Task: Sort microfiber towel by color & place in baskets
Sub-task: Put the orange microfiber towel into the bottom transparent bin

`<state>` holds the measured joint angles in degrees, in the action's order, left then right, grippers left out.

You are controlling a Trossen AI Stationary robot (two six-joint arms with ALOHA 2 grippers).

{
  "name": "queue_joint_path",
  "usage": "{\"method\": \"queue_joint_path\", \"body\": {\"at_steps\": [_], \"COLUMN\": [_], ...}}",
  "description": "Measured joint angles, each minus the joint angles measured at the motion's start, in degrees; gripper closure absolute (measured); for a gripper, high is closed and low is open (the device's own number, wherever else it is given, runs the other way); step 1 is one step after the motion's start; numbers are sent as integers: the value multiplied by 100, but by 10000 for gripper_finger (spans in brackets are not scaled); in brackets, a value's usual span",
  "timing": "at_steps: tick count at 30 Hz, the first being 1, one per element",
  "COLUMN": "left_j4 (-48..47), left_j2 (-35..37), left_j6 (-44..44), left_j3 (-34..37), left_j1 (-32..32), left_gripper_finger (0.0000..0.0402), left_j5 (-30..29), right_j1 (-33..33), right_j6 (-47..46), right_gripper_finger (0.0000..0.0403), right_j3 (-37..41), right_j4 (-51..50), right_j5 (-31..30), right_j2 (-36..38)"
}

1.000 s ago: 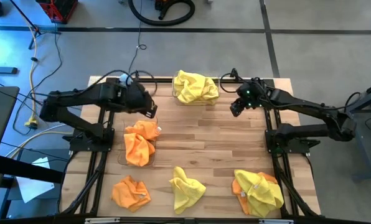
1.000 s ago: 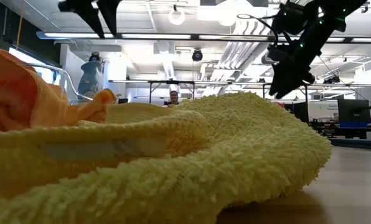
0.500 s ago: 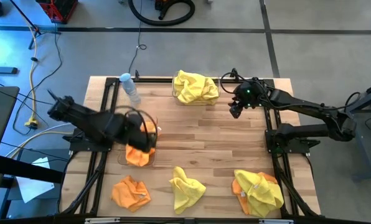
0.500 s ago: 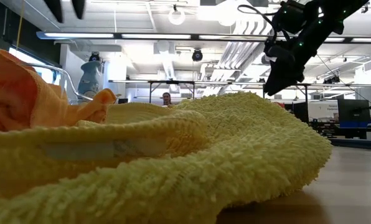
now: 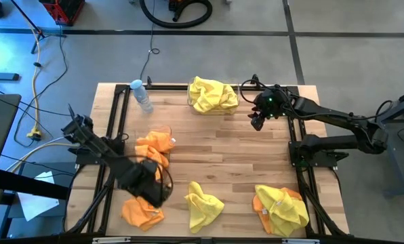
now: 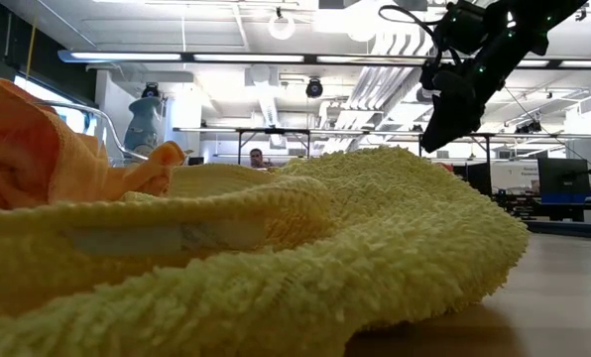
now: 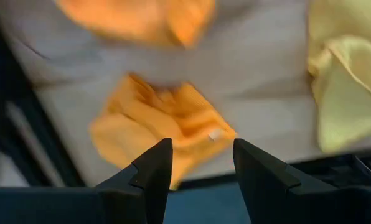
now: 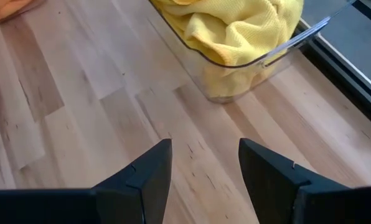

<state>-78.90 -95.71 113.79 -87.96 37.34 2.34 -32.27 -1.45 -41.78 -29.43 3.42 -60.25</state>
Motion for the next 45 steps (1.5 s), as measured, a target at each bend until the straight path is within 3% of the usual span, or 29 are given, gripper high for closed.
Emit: {"method": "queue_joint_path", "body": {"at_steps": [10, 16, 34, 39, 45], "left_j4": [1415, 1878, 2378, 2698, 2892], "left_j2": [-754, -1281, -2602, -2784, -2660], "left_j6": [1644, 1705, 1663, 1529, 1509], "left_j3": [2, 2, 2, -17, 8], "left_j1": [700, 836, 1056, 1038, 1052], "left_gripper_finger": [243, 243, 245, 287, 391], "left_j5": [71, 548, 711, 911, 837], "right_j1": [0, 0, 0, 0, 0], "right_j6": [42, 42, 42, 145, 192], "right_gripper_finger": [219, 219, 219, 219, 219], "right_j3": [-2, -2, -4, -4, -4], "right_j4": [-119, -118, -90, -70, -72], "right_j5": [9, 9, 135, 133, 133], "right_j2": [0, 0, 0, -2, -2]}}
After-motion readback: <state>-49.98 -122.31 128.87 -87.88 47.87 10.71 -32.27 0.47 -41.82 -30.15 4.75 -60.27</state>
